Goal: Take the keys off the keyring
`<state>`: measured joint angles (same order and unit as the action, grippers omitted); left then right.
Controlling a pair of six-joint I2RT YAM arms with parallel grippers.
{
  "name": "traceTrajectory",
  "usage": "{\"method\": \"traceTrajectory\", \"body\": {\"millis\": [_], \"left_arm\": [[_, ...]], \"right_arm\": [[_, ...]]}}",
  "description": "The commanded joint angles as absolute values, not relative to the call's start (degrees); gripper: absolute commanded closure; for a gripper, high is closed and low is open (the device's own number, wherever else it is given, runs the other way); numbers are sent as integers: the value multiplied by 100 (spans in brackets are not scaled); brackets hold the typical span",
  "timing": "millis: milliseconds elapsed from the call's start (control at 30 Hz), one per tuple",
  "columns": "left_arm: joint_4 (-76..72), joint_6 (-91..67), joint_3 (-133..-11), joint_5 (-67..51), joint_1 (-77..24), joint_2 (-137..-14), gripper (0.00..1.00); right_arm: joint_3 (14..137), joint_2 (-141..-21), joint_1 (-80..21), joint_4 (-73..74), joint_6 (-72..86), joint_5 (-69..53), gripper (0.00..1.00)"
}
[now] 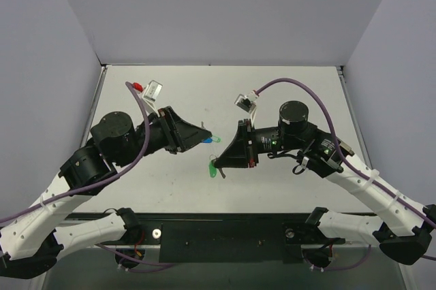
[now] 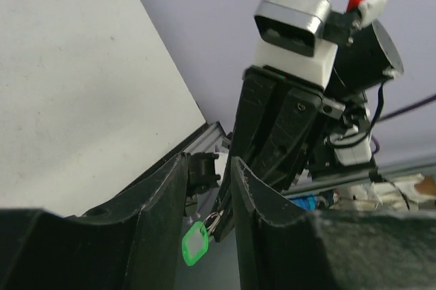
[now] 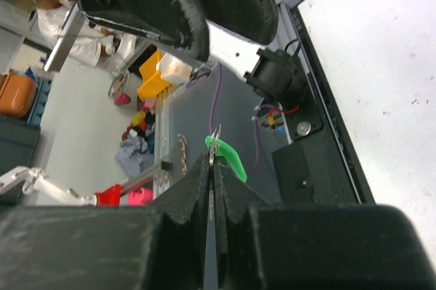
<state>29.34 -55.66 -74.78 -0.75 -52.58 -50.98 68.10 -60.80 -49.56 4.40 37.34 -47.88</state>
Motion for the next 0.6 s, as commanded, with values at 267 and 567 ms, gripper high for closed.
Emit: {"method": "traceTrajectory", "body": {"millis": [267,567], "left_arm": [[2663,-4272,-7304,-2030,-5273,-4905,59],[2531,-4263,-7154,-2312,-5273,-4957,59]], "right_arm": [[7251,-6082,-4975,896,3419,-5449,100],[7330,-6091,-4975,949,3401,-5476,100]]}}
